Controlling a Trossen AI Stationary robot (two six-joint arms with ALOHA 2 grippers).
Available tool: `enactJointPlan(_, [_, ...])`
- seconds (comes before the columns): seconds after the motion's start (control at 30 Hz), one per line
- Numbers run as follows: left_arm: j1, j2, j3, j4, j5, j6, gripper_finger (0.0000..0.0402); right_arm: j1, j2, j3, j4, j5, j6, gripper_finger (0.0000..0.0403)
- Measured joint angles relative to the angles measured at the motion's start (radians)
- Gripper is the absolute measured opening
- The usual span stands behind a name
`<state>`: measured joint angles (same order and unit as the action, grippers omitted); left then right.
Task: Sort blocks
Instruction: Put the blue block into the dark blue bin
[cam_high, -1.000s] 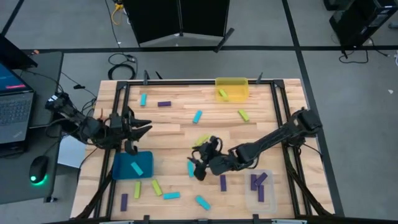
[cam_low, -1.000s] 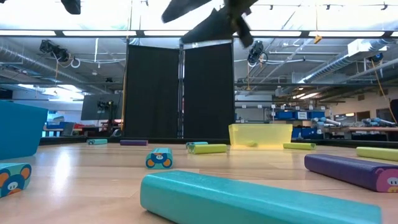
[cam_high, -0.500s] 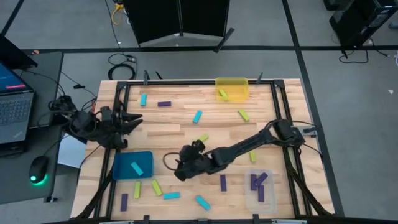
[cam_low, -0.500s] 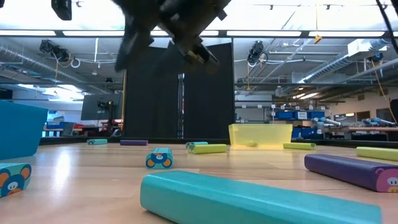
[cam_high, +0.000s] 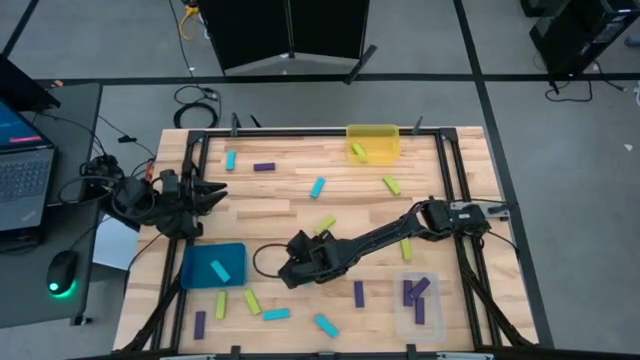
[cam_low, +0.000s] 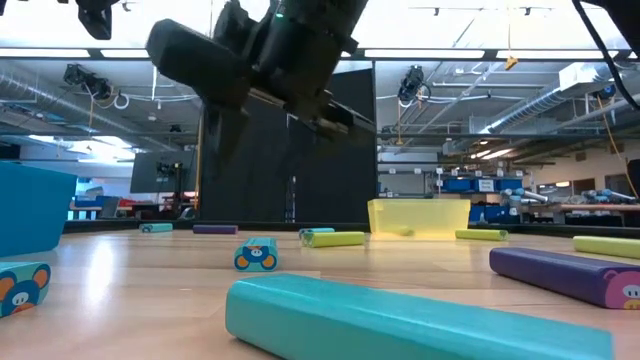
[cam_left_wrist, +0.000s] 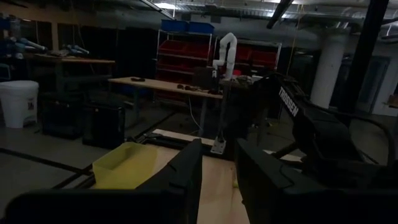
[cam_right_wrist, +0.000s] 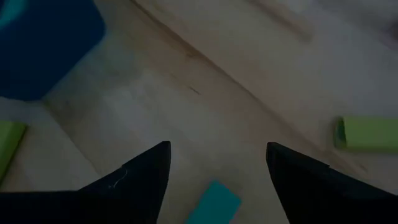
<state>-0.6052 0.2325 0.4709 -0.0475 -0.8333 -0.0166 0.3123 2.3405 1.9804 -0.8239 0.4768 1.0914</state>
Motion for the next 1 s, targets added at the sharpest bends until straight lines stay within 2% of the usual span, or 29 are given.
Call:
enactJointPlan(0.17, [0.0,0.0,0.0,-0.001,0.0,0.0,0.0101,0.018,-0.001,-0.009,-0.032,-0.011,0.076,0.029])
enactJointPlan(0.4, [0.0,0.0,0.0,-0.002,0.0,0.0,0.0101,0.047,-0.001,-0.027,-0.067,-0.013,0.163,0.0289])
enactJointPlan(1.0, [0.0,0.001,0.0,-0.012,0.008,-0.014,0.0101,0.061,0.082,-0.026,-0.041,-0.031,0.226,0.0286])
